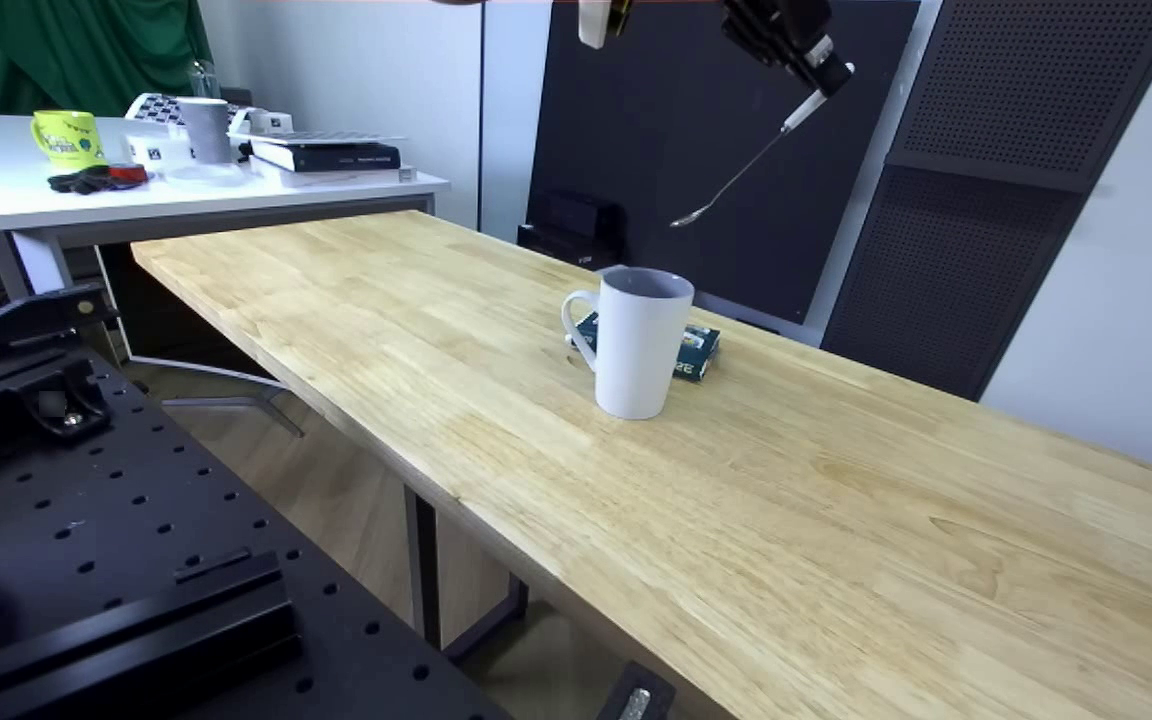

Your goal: Take the spoon and put it in the cup, pick it and put it on the table, then pick it and put it back in the cup

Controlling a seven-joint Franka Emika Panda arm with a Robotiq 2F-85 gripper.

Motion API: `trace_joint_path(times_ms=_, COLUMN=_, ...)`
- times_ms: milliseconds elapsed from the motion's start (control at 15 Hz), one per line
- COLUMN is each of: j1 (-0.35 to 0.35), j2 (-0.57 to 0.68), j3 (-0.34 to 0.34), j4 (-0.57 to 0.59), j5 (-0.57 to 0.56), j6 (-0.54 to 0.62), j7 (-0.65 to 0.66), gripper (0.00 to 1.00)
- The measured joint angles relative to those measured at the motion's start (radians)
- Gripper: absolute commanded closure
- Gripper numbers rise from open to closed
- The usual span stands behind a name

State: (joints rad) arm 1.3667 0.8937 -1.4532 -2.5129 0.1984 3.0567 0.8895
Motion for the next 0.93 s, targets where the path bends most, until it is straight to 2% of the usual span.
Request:
trace_joint_path(times_ms=667, j1=-0.002, j2=0.013, j3=0.108, j4=-0.023, j5=0.075, j6=0.005, j7=-0.077, gripper=0.96)
trace_joint_path(times_ms=933, j1=-0.007, j2=0.019, j3=0.152, j4=-0.034, j5=0.105, j6=0.058, j7=-0.085, gripper=0.96)
